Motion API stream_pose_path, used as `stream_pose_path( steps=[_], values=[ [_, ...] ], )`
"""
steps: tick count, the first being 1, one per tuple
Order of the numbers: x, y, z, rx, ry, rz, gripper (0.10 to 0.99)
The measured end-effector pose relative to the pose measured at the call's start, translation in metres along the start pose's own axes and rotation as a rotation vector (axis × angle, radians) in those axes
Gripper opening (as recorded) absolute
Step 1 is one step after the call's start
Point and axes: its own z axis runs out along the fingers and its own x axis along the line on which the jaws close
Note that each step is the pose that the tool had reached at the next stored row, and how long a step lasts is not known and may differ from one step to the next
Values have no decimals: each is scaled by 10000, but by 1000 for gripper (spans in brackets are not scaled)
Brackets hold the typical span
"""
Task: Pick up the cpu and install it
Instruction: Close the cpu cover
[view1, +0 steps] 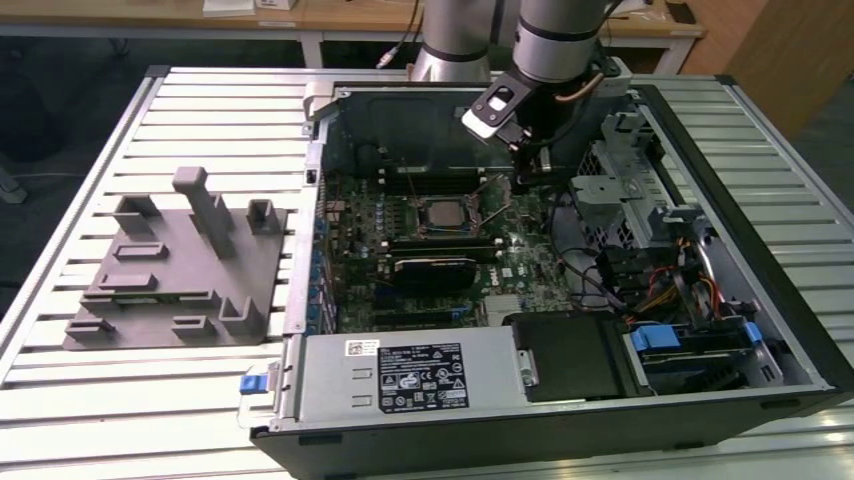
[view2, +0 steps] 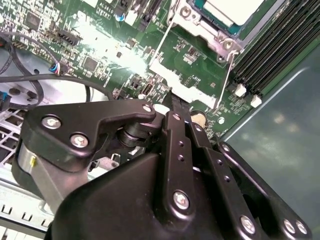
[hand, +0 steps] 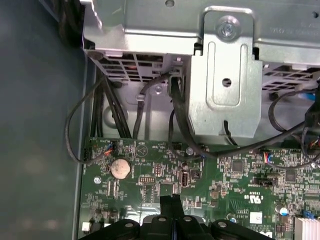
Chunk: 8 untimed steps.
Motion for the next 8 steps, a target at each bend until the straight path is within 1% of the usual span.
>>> stream_pose_path(
  steps=[8],
  values=[
    [5,-115,-5,1,1,1,106]
  ],
)
